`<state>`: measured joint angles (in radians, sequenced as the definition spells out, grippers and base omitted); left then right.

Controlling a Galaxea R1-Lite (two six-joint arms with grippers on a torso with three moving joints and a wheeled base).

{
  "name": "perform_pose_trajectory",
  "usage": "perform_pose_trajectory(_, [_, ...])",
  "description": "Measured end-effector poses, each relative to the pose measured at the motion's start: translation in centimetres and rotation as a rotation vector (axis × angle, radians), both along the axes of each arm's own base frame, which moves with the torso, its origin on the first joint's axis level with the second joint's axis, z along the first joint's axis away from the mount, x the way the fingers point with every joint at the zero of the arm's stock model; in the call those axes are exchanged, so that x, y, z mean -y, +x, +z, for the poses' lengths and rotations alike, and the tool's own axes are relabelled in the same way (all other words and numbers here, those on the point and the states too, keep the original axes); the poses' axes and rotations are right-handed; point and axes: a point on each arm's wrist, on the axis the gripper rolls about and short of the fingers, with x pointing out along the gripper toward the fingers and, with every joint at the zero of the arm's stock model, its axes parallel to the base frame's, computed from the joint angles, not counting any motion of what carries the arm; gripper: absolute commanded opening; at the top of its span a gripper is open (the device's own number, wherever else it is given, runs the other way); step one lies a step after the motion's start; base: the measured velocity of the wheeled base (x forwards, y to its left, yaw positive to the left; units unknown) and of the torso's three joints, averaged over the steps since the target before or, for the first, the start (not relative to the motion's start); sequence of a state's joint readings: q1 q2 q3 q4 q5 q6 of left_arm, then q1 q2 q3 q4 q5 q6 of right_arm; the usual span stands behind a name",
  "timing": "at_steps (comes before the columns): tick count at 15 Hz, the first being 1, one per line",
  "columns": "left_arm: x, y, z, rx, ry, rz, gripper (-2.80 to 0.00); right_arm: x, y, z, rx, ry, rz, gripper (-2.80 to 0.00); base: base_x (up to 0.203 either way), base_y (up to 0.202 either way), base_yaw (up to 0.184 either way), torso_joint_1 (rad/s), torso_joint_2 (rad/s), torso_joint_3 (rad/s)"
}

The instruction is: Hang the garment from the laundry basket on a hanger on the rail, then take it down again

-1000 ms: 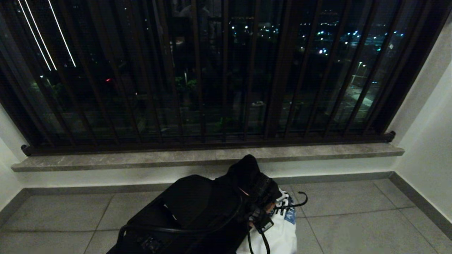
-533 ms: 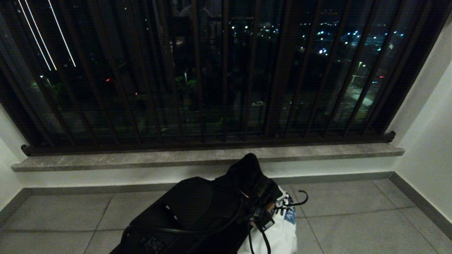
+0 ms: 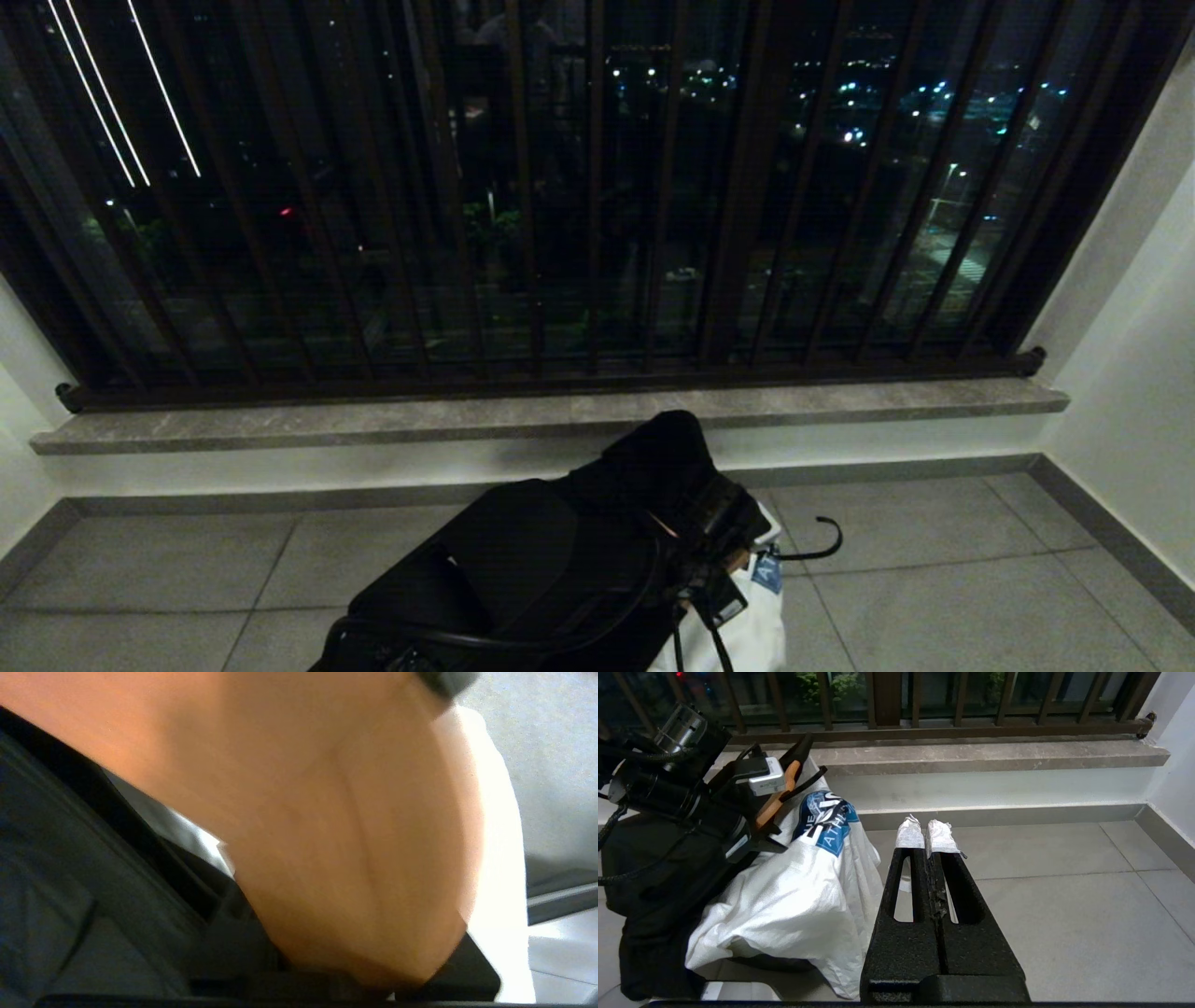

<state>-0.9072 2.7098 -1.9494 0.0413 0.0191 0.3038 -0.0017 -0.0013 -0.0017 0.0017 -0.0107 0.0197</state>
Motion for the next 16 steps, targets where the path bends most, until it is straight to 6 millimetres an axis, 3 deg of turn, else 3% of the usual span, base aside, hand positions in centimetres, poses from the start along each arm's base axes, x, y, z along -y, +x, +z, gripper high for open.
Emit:
perform_pose_trajectory(8, [0.1,0.0,0.8,0.011,-0.016,0.002,0.00,0.0,0.0,0.0,0.000,0.000,0.000,-2.80,0.000,0.000,0.000,0.000,0.00,0.000])
perform_pose_trajectory(13, [0.0,-0.2,3.5,0.003,-0.071,0.043,0.00,0.0,0.0,0.0,0.000,0.000,0.000,-2.80,0.000,0.000,0.000,0.000,0.00,0.000])
perform_pose_trajectory(14, [-0.2,-0.3,4.2,0.004,-0.080,0.056,-1.17,0.0,0.0,0.0,0.000,0.000,0.000,-2.80,0.000,0.000,0.000,0.000,0.00,0.000])
perform_pose_trajectory(15, [-0.4,-0.4,4.7,0.009,-0.079,0.071,-2.80,0.0,0.0,0.0,0.000,0.000,0.000,-2.80,0.000,0.000,0.000,0.000,0.00,0.000])
perform_pose_trajectory(16, [-0.7,-0.6,5.2,0.011,-0.075,0.085,-2.80,0.0,0.0,0.0,0.000,0.000,0.000,-2.80,0.000,0.000,0.000,0.000,0.00,0.000])
